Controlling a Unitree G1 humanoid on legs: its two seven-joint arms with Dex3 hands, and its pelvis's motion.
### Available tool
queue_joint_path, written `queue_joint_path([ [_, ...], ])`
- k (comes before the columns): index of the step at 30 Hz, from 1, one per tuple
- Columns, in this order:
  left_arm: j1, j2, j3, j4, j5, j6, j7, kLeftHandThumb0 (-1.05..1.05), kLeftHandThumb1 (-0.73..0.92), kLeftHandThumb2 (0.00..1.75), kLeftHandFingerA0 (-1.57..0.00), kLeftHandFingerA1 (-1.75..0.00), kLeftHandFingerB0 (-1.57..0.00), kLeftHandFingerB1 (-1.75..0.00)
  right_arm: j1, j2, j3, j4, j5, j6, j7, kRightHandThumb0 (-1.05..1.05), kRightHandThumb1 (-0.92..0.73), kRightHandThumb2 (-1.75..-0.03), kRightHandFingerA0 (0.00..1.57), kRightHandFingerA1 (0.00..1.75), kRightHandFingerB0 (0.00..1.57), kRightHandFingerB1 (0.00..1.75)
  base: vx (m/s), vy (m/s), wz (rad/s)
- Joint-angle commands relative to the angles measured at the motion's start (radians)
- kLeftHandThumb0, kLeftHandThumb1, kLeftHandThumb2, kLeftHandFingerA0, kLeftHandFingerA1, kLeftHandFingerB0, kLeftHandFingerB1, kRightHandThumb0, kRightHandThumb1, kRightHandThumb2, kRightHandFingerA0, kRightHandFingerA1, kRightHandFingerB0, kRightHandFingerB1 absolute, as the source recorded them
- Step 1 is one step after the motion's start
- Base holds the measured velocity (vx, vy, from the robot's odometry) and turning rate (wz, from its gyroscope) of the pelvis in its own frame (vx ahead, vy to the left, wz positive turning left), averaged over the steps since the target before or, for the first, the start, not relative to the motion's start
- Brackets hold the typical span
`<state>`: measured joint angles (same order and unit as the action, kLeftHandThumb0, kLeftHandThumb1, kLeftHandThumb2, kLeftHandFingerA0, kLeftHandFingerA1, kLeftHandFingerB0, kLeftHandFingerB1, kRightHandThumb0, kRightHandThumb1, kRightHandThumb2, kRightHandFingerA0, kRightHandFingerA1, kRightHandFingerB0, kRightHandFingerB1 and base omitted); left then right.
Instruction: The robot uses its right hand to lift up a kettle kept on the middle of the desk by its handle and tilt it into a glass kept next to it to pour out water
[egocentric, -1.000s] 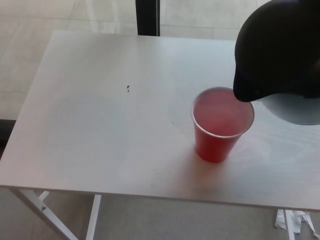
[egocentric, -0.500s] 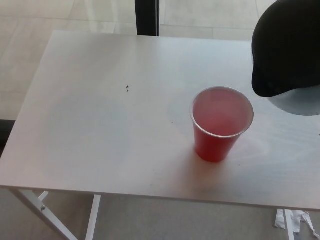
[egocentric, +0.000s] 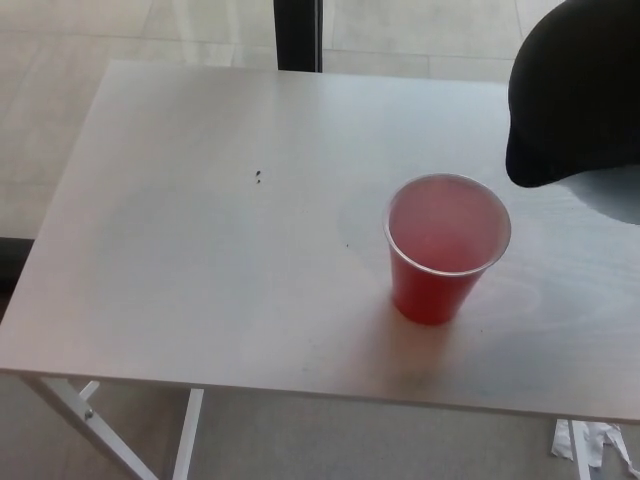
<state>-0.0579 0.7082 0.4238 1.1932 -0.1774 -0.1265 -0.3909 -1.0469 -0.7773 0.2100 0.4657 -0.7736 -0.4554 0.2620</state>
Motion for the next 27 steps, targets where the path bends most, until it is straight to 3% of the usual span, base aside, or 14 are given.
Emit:
queue_joint_path([
  [1, -0.005, 0.025, -0.001, -0.001, -0.003, 0.008, -0.005, -0.78, 0.92, 0.69, -0.55, -0.50, -0.36, -0.40, -0.036, 0.002, -0.004, -0.021, -0.043, 0.124, -0.021, -0.19, -0.54, -0.73, 0.92, 1.75, 0.84, 1.22, 0.00, 0.000, 0.00],
  [4, -0.008, 0.026, -0.002, -0.005, -0.003, 0.005, -0.007, -0.80, 0.92, 0.68, -0.55, -0.53, -0.37, -0.42, -0.039, 0.002, 0.001, -0.011, -0.051, 0.117, -0.049, -0.18, -0.50, -0.75, 0.93, 1.75, 0.80, 1.39, 0.00, 0.000, 0.00],
  [5, -0.014, 0.031, -0.007, -0.008, 0.001, 0.011, -0.007, -0.75, 0.72, 1.11, -0.49, -0.61, -0.31, -0.53, -0.043, 0.008, 0.012, -0.020, -0.060, 0.138, -0.021, -0.23, -0.51, -0.80, 0.90, 1.75, 0.74, 1.48, 0.00, 0.000, 0.00],
  [6, -0.018, 0.031, -0.007, -0.001, 0.001, 0.006, -0.005, -0.80, 0.92, 0.68, -0.56, -0.50, -0.38, -0.40, -0.042, 0.008, 0.013, -0.015, -0.056, 0.119, -0.040, -0.22, -0.51, -0.90, 0.92, 1.75, 0.76, 1.52, 0.00, 0.000, 0.00],
  [8, -0.020, 0.030, -0.002, 0.002, -0.006, 0.008, -0.010, -0.81, 0.92, 0.67, -0.56, -0.51, -0.38, -0.40, -0.035, 0.016, 0.014, -0.024, -0.057, 0.120, -0.055, -0.24, -0.57, -0.91, 0.93, 1.75, 0.73, 1.61, 0.00, 0.000, 0.00],
  [11, -0.022, 0.027, -0.002, 0.000, -0.007, 0.013, -0.008, -0.82, 0.92, 0.67, -0.57, -0.51, -0.39, -0.40, -0.032, 0.029, 0.025, -0.043, -0.075, 0.156, -0.024, -0.25, -0.61, -0.82, 0.91, 1.75, 0.72, 1.56, 0.00, 0.000, 0.00],
  [12, -0.023, 0.025, -0.001, 0.000, -0.009, 0.018, -0.006, -0.77, 0.72, 1.11, -0.50, -0.61, -0.33, -0.53, -0.033, 0.035, 0.032, -0.043, -0.078, 0.162, -0.015, -0.26, -0.66, -0.84, 0.88, 1.75, 0.76, 1.33, 0.00, 0.000, 0.00],
  [14, -0.024, 0.026, -0.002, 0.001, -0.008, 0.018, -0.007, -0.78, 0.72, 1.11, -0.51, -0.61, -0.33, -0.53, -0.030, 0.039, 0.040, -0.050, -0.083, 0.169, -0.013, -0.25, -0.68, -0.87, 0.90, 1.72, 0.76, 1.27, 0.00, 0.000, 0.00],
  [15, -0.025, 0.027, -0.002, 0.002, -0.007, 0.016, -0.012, -0.79, 0.92, 0.68, -0.55, -0.50, -0.37, -0.40, -0.029, 0.043, 0.042, -0.054, -0.081, 0.171, -0.017, -0.25, -0.59, -0.96, 0.92, 1.70, 0.80, 1.27, 0.00, 0.000, 0.00],
  [16, -0.024, 0.029, -0.002, 0.000, -0.008, 0.010, -0.022, -0.80, 0.92, 0.68, -0.54, -0.52, -0.36, -0.41, -0.031, 0.047, 0.043, -0.046, -0.077, 0.158, -0.035, -0.22, -0.51, -1.01, 1.09, 1.75, 0.76, 1.36, 0.00, 0.000, 0.00],
  [17, -0.024, 0.030, -0.003, -0.001, -0.007, 0.008, -0.023, -0.80, 0.92, 0.68, -0.54, -0.51, -0.36, -0.41, -0.032, 0.050, 0.043, -0.037, -0.069, 0.142, -0.049, -0.21, -0.47, -1.04, 0.97, 1.74, 0.83, 1.46, 0.00, 0.000, 0.00],
  [19, -0.027, 0.032, -0.006, -0.009, -0.004, 0.016, -0.016, -0.79, 0.92, 0.68, -0.53, -0.51, -0.36, -0.41, -0.040, 0.051, 0.049, -0.025, -0.063, 0.116, -0.055, -0.22, -0.45, -0.98, 0.99, 1.75, 0.78, 1.60, 0.00, 0.000, 0.00],
  [22, -0.027, 0.032, -0.006, -0.013, -0.004, 0.009, -0.018, -0.82, 0.92, 0.68, -0.55, -0.53, -0.38, -0.42, -0.044, 0.038, 0.084, -0.062, -0.111, 0.150, 0.018, -0.30, -0.61, -0.75, 0.92, 1.74, 0.78, 1.50, 0.00, 0.000, 0.00],
  [27, -0.037, 0.033, -0.002, -0.004, -0.009, 0.023, -0.013, -0.81, 0.92, 0.67, -0.56, -0.50, -0.38, -0.40, -0.039, 0.036, 0.115, -0.075, -0.149, 0.183, 0.042, -0.33, -0.62, -0.73, 0.88, 1.75, 0.73, 1.51, 0.00, 0.000, 0.00],
])
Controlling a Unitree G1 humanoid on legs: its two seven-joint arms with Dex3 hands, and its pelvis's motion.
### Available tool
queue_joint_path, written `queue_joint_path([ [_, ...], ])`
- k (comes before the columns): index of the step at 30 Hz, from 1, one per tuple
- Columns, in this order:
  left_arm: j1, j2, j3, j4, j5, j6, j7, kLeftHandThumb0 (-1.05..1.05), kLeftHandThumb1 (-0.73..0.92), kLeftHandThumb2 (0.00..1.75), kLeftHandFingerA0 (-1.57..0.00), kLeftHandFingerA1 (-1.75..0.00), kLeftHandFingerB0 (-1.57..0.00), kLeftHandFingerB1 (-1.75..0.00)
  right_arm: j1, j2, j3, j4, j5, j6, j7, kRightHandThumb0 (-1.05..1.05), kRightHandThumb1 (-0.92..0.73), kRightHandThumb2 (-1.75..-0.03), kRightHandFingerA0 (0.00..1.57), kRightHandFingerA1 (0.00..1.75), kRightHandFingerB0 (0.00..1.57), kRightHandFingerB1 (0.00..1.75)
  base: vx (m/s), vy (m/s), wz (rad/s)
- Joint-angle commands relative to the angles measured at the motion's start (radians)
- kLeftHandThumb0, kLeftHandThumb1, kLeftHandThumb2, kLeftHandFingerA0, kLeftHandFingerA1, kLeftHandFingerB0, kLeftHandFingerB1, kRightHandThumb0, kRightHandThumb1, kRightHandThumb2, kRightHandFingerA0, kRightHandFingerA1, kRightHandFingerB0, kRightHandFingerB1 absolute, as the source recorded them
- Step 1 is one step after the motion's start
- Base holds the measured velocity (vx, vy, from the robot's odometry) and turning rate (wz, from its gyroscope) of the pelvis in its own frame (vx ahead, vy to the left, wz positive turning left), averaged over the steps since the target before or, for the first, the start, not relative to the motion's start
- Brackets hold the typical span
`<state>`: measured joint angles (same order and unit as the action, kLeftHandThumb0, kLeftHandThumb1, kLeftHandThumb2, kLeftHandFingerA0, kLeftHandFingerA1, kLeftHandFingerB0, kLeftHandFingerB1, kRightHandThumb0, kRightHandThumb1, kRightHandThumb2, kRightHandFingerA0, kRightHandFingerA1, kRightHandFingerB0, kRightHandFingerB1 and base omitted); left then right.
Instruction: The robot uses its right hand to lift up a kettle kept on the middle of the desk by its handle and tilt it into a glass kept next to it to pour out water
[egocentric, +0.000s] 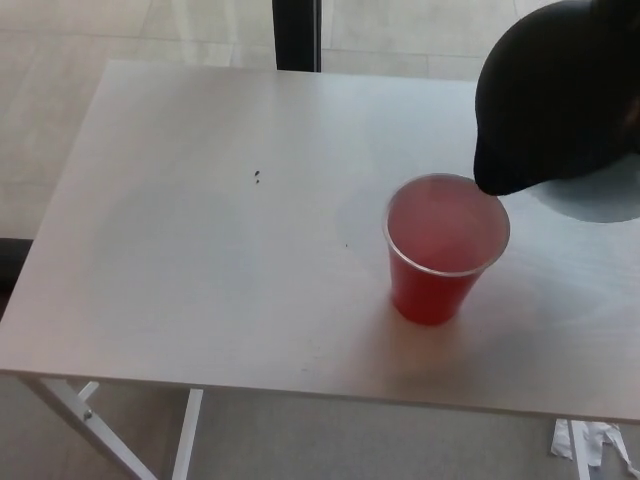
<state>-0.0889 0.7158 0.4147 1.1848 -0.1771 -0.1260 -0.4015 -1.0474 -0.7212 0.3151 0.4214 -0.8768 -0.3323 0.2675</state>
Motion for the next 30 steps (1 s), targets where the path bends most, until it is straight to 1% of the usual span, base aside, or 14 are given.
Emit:
queue_joint_path([
  [1, -0.006, 0.025, 0.007, 0.005, -0.009, 0.023, -0.003, -0.81, 0.92, 0.67, -0.56, -0.50, -0.38, -0.40, -0.039, -0.021, 0.011, -0.031, -0.046, 0.061, 0.037, -0.33, -0.62, -0.73, 0.88, 1.75, 0.73, 1.51, 0.00, 0.000, 0.00],
  [2, -0.005, 0.025, 0.006, -0.001, -0.009, 0.021, -0.003, -0.80, 0.92, 0.67, -0.55, -0.51, -0.38, -0.40, -0.038, -0.016, 0.017, -0.048, -0.058, 0.081, 0.060, -0.41, -0.49, -0.98, 1.15, 1.32, 0.90, 1.12, 0.00, 0.000, 0.00],
  [3, -0.005, 0.025, 0.006, -0.001, -0.009, 0.021, -0.003, -0.80, 0.92, 0.67, -0.55, -0.51, -0.38, -0.40, -0.038, -0.015, 0.017, -0.051, -0.059, 0.085, 0.063, -0.41, -0.49, -0.98, 1.15, 1.32, 0.90, 1.12, 0.00, 0.000, 0.00],
  [4, -0.003, 0.024, 0.005, -0.002, -0.007, 0.015, -0.004, -0.81, 0.92, 0.68, -0.55, -0.52, -0.37, -0.42, -0.036, -0.015, 0.020, -0.051, -0.061, 0.080, 0.054, -0.28, -0.57, -0.81, 0.95, 1.72, 0.80, 1.21, 0.00, 0.000, 0.00],
  [9, -0.001, 0.028, 0.001, -0.005, -0.004, 0.008, -0.009, -0.81, 0.92, 0.70, -0.53, -0.50, -0.36, -0.41, -0.026, -0.010, 0.034, -0.088, -0.081, 0.068, 0.041, -0.33, -0.50, -0.87, 0.94, 1.72, 0.82, 1.28, 0.00, 0.000, 0.00],
  [13, -0.003, 0.032, 0.006, -0.004, -0.009, 0.015, -0.013, -0.80, 0.92, 0.68, -0.54, -0.52, -0.37, -0.41, 0.004, 0.002, 0.035, -0.124, -0.096, 0.059, -0.008, -0.34, -0.51, -1.00, 0.98, 1.62, 0.86, 1.00, 0.00, 0.000, 0.00],
  [14, -0.001, 0.031, 0.004, -0.008, -0.007, 0.014, -0.009, -0.79, 0.92, 0.68, -0.55, -0.52, -0.38, -0.41, 0.012, 0.017, 0.029, -0.146, -0.088, 0.088, 0.023, -0.42, -0.62, -0.69, 0.97, 1.55, 0.86, 0.87, 0.00, 0.000, 0.00],
  [17, -0.003, 0.034, -0.002, -0.006, 0.001, 0.008, -0.004, -0.79, 0.92, 0.70, -0.54, -0.50, -0.38, -0.41, 0.013, 0.031, 0.031, -0.188, -0.111, 0.135, 0.071, -0.36, -0.56, -0.79, 0.99, 1.49, 0.86, 0.88, 0.00, 0.000, 0.00],
  [18, -0.004, 0.035, 0.001, -0.004, -0.003, 0.007, -0.011, -0.81, 0.92, 0.68, -0.54, -0.51, -0.38, -0.41, 0.010, 0.034, 0.041, -0.205, -0.143, 0.145, 0.064, -0.41, -0.59, -0.70, 0.96, 1.65, 0.86, 1.14, 0.00, 0.000, 0.00],
  [19, -0.006, 0.036, 0.001, -0.008, -0.004, 0.009, -0.007, -0.80, 0.92, 0.68, -0.55, -0.51, -0.39, -0.42, 0.009, 0.056, 0.049, -0.243, -0.176, 0.208, 0.125, -0.53, -0.50, -0.97, 1.23, 1.41, 0.95, 1.20, 0.00, 0.000, 0.00],
  [23, -0.018, 0.038, 0.001, 0.002, -0.004, 0.016, -0.008, -0.81, 0.92, 0.68, -0.53, -0.51, -0.38, -0.42, 0.012, 0.086, 0.051, -0.297, -0.197, 0.255, 0.179, -0.47, -0.51, -1.01, 1.23, 1.37, 0.93, 1.15, 0.00, 0.000, 0.00],
  [24, -0.019, 0.038, 0.001, -0.002, -0.005, 0.021, -0.010, -0.80, 0.92, 0.68, -0.54, -0.52, -0.38, -0.42, 0.014, 0.093, 0.054, -0.317, -0.205, 0.263, 0.195, -0.45, -0.50, -1.02, 1.22, 1.35, 0.96, 1.16, 0.00, 0.000, 0.00],
  [25, -0.019, 0.038, -0.001, -0.003, -0.003, 0.017, -0.012, -0.80, 0.92, 0.69, -0.53, -0.52, -0.37, -0.42, 0.016, 0.102, 0.053, -0.332, -0.206, 0.271, 0.208, -0.35, -0.60, -0.87, 1.14, 1.71, 0.76, 1.35, 0.00, 0.000, 0.00],
  [30, -0.025, 0.043, -0.008, -0.004, 0.003, 0.021, -0.010, -0.79, 0.92, 0.70, -0.53, -0.50, -0.37, -0.41, 0.028, 0.140, 0.069, -0.436, -0.250, 0.328, 0.330, -0.39, -0.70, -0.81, 0.95, 1.69, 0.82, 1.18, 0.00, 0.000, 0.00],
])
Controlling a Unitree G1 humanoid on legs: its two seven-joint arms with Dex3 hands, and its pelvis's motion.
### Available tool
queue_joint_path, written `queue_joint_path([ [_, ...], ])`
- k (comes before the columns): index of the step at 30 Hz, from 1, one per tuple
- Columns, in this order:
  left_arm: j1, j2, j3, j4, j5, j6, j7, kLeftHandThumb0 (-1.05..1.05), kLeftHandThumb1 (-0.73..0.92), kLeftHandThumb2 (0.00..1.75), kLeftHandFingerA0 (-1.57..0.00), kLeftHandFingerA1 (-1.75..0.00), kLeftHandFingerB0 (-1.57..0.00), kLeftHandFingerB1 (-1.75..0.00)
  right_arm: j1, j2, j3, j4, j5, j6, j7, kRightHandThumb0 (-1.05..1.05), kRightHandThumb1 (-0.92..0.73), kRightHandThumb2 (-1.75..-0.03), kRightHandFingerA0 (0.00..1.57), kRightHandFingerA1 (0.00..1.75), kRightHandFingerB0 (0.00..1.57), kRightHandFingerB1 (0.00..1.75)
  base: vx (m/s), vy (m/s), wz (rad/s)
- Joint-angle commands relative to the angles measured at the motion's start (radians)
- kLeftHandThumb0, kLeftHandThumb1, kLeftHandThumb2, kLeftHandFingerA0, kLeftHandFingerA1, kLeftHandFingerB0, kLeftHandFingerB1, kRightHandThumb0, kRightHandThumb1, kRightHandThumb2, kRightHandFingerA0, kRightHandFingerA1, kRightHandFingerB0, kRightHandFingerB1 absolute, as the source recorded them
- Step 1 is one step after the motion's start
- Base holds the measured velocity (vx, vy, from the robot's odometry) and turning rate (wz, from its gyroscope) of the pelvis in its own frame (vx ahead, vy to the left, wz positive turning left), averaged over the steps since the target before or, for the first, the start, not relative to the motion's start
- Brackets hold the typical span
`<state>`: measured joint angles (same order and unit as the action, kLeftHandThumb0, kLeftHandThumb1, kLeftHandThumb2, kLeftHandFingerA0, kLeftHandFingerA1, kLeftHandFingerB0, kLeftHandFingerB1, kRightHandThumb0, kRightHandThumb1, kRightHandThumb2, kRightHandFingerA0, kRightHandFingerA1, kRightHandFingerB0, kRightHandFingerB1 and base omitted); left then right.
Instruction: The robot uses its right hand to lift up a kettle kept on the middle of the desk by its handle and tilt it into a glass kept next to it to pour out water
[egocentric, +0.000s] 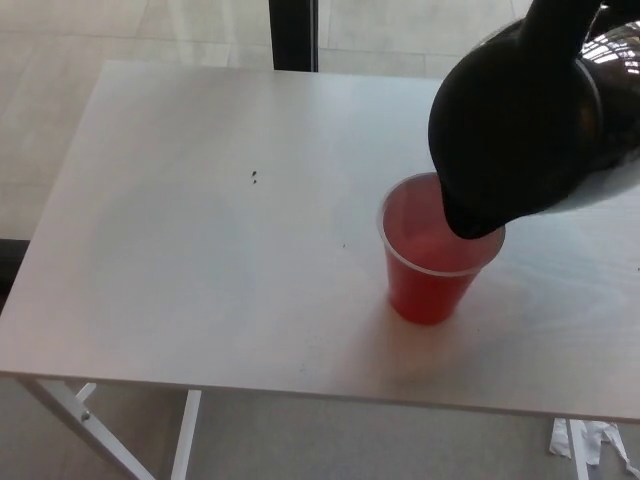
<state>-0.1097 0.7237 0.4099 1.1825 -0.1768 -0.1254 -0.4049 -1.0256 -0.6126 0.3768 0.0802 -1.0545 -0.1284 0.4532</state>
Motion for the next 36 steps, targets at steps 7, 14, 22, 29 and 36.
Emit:
queue_joint_path([
  [7, -0.011, 0.035, -0.006, -0.005, 0.002, 0.018, -0.004, -0.80, 0.92, 0.69, -0.55, -0.52, -0.38, -0.42, 0.034, 0.062, 0.032, -0.175, -0.155, 0.179, 0.257, -0.36, -0.63, -0.79, 0.95, 1.55, 0.84, 0.99, 0.00, 0.000, 0.00],
  [14, -0.013, 0.036, -0.003, 0.001, -0.004, 0.022, -0.013, -0.80, 0.92, 0.71, -0.53, -0.51, -0.38, -0.42, 0.048, 0.089, 0.032, -0.204, -0.217, 0.236, 0.344, -0.41, -0.74, -0.68, 0.90, 1.60, 0.78, 0.88, 0.00, 0.000, 0.00],
  [22, -0.014, 0.036, -0.003, 0.004, -0.004, 0.025, -0.015, -0.79, 0.92, 0.72, -0.53, -0.52, -0.37, -0.42, 0.068, 0.082, 0.021, -0.237, -0.210, 0.222, 0.362, -0.41, -0.72, -0.63, 0.88, 1.62, 0.79, 0.81, 0.00, 0.000, 0.00],
  [29, -0.012, 0.032, -0.003, 0.005, -0.004, 0.023, -0.013, -0.79, 0.92, 0.70, -0.54, -0.51, -0.38, -0.42, 0.079, 0.093, 0.026, -0.259, -0.230, 0.224, 0.369, -0.38, -0.67, -0.71, 0.91, 1.59, 0.78, 0.76, 0.00, 0.000, 0.00],
  [36, -0.004, 0.028, 0.006, 0.014, -0.011, 0.023, -0.014, -0.79, 0.92, 0.69, -0.54, -0.51, -0.39, -0.42, 0.070, 0.081, -0.005, -0.202, -0.218, 0.223, 0.332, -0.37, -0.67, -0.78, 0.91, 1.62, 0.77, 1.04, 0.00, 0.000, 0.00],
])
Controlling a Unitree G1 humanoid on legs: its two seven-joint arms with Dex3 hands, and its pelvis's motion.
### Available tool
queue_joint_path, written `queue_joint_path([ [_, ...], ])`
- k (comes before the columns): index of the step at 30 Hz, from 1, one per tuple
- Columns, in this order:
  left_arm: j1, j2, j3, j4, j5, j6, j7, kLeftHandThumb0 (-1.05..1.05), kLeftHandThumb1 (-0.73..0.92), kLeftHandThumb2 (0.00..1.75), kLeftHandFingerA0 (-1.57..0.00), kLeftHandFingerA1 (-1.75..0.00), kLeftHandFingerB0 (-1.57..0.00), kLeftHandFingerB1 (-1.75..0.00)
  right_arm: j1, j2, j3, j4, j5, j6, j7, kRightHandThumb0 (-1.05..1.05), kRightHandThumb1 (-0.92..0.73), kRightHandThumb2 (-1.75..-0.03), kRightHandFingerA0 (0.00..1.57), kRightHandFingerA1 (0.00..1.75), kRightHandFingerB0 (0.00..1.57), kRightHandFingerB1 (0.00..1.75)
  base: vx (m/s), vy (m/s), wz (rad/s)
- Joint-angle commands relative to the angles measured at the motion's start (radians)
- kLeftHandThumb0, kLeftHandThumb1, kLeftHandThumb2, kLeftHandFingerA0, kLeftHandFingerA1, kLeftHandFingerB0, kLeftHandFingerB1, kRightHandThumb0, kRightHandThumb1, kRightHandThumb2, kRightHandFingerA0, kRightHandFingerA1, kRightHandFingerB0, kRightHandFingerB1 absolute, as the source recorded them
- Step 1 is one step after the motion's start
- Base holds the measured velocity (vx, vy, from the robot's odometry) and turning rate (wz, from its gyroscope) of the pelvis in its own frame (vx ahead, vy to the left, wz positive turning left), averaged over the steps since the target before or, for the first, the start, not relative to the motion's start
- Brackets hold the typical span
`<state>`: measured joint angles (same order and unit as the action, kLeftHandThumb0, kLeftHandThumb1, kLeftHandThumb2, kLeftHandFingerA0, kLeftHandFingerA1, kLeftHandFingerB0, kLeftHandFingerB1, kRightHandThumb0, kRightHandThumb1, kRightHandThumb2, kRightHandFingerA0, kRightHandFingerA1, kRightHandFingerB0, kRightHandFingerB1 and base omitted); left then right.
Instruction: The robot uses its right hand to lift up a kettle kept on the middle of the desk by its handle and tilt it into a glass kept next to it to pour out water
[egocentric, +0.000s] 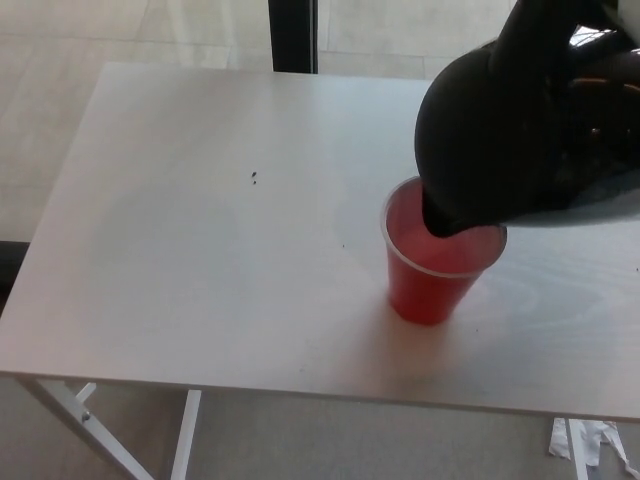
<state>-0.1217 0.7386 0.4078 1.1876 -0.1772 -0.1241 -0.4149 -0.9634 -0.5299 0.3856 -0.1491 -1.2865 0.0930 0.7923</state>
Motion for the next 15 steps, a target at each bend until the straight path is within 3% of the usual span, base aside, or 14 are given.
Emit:
queue_joint_path([
  [1, 0.014, 0.014, 0.007, 0.005, -0.009, 0.018, -0.004, -0.81, 0.92, 0.69, -0.54, -0.52, -0.39, -0.42, 0.010, 0.002, -0.028, 0.048, 0.005, 0.020, -0.040, -0.33, -0.67, -0.80, 0.93, 1.57, 0.78, 0.86, 0.00, 0.000, 0.00],
  [7, 0.036, 0.013, 0.006, 0.013, -0.003, 0.010, -0.002, -0.80, 0.92, 0.70, -0.54, -0.50, -0.37, -0.40, 0.028, 0.045, -0.180, 0.133, 0.081, 0.150, -0.087, -0.37, -0.69, -0.72, 0.86, 1.55, 0.72, 0.82, 0.00, 0.000, 0.00],
  [8, 0.036, 0.011, 0.013, 0.015, -0.011, 0.016, -0.004, -0.81, 0.92, 0.68, -0.55, -0.51, -0.39, -0.41, 0.033, 0.048, -0.219, 0.143, 0.103, 0.174, -0.094, -0.34, -0.72, -0.76, 0.89, 1.70, 0.74, 1.07, 0.00, 0.000, 0.00],
  [9, 0.037, 0.010, 0.016, 0.015, -0.015, 0.019, -0.006, -0.80, 0.92, 0.70, -0.54, -0.50, -0.38, -0.41, 0.037, 0.052, -0.247, 0.150, 0.116, 0.195, -0.094, -0.33, -0.69, -0.79, 0.89, 1.70, 0.75, 1.08, 0.00, 0.000, 0.00],
  [10, 0.042, 0.009, 0.015, 0.014, -0.013, 0.015, -0.006, -0.81, 0.92, 0.69, -0.54, -0.51, -0.39, -0.41, 0.045, 0.056, -0.283, 0.149, 0.134, 0.227, -0.080, -0.33, -0.74, -0.67, 0.89, 1.71, 0.68, 0.99, 0.00, 0.000, 0.00],
  [11, 0.046, 0.007, 0.014, 0.012, -0.012, 0.010, -0.004, -0.81, 0.92, 0.69, -0.54, -0.51, -0.38, -0.41, 0.054, 0.060, -0.323, 0.148, 0.154, 0.260, -0.056, -0.34, -0.75, -0.67, 0.83, 1.67, 0.69, 0.96, 0.00, 0.000, 0.00],
  [12, 0.047, 0.006, 0.014, 0.009, -0.012, 0.013, -0.001, -0.81, 0.92, 0.69, -0.54, -0.50, -0.38, -0.40, 0.054, 0.069, -0.344, 0.152, 0.155, 0.296, -0.037, -0.33, -0.72, -0.73, 0.89, 1.69, 0.73, 1.15, 0.00, 0.000, 0.00],
  [13, 0.049, 0.006, 0.014, 0.008, -0.012, 0.013, 0.003, -0.81, 0.92, 0.70, -0.53, -0.50, -0.38, -0.41, 0.055, 0.080, -0.364, 0.151, 0.157, 0.332, -0.019, -0.31, -0.69, -0.84, 0.88, 1.72, 0.74, 1.23, 0.00, 0.000, 0.00],
  [14, 0.050, 0.007, 0.016, 0.008, -0.013, 0.015, 0.001, -0.81, 0.92, 0.70, -0.53, -0.50, -0.38, -0.41, 0.061, 0.082, -0.383, 0.149, 0.172, 0.343, -0.016, -0.33, -0.70, -0.85, 0.83, 1.61, 0.73, 1.07, 0.00, 0.000, 0.00],
  [15, 0.050, 0.008, 0.016, 0.009, -0.014, 0.018, 0.001, -0.81, 0.92, 0.70, -0.53, -0.50, -0.38, -0.41, 0.063, 0.079, -0.389, 0.153, 0.177, 0.342, -0.018, -0.33, -0.70, -0.85, 0.83, 1.61, 0.73, 1.07, 0.00, 0.000, 0.00],
])
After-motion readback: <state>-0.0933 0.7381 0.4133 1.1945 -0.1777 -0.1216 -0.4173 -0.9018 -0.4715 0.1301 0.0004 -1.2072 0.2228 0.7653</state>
